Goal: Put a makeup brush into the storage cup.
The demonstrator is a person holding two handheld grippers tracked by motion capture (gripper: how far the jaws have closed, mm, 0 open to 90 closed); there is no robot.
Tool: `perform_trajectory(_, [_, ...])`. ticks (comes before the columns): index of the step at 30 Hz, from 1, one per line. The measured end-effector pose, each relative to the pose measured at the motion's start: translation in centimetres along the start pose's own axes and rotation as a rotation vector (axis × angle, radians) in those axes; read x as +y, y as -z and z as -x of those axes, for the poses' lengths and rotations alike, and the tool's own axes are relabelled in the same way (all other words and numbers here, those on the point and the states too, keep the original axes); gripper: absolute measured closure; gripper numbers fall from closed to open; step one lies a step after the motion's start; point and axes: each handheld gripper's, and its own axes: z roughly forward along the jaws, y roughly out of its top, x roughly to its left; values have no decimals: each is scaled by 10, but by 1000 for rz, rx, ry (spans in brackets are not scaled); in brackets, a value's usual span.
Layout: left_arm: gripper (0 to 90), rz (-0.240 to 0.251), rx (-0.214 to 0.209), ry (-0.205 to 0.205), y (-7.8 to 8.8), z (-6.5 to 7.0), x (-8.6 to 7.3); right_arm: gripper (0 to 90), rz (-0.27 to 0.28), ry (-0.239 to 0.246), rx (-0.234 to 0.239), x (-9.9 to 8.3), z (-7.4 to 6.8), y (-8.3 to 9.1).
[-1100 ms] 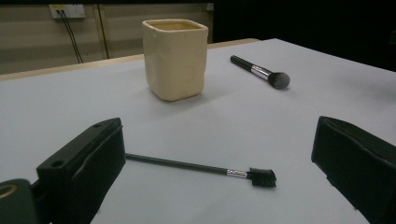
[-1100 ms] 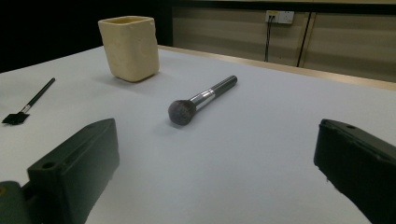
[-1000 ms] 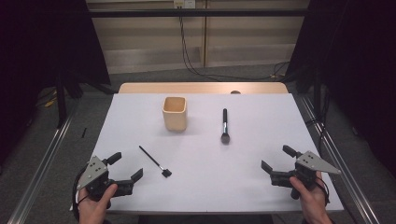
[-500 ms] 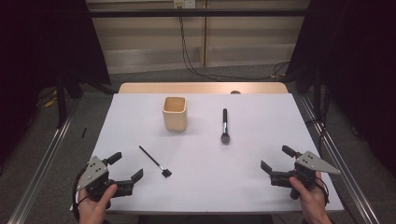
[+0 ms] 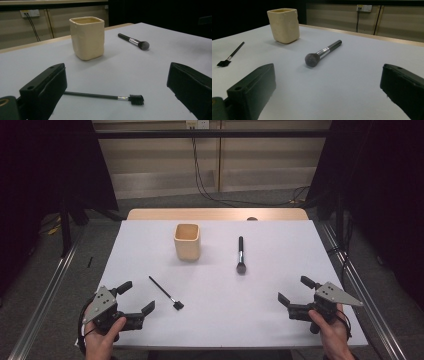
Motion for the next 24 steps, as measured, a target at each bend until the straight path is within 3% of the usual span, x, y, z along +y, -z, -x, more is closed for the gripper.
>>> perform_trajectory(4, [27, 4, -9, -3, -3, 0, 3, 0, -7, -7, 1, 0, 0, -1])
perform_trajectory(8, [28, -8, 17, -12, -10, -5, 3, 0, -2, -6, 2, 0, 0, -1])
perform_trajectory(11, [28, -16, -7, 10, -15, -8, 5, 0, -2, -6, 4, 0, 0, -2])
perform_trajectory(15, [28, -16, -10, 1, -22, -7, 11, 0, 4, -5, 6, 1, 0, -2])
perform_trajectory(18, [33, -1, -7, -27, -26, -4, 17, 0, 0, -4, 11, 0, -1, -3])
perform_trajectory(20, [33, 14, -27, 4, -28, -6, 21, 0, 0, -3, 12, 1, -1, -3])
perform_trajectory(24, [33, 21, -10, 6, -36, -11, 26, 0, 0, -4, 8, 0, -1, -3])
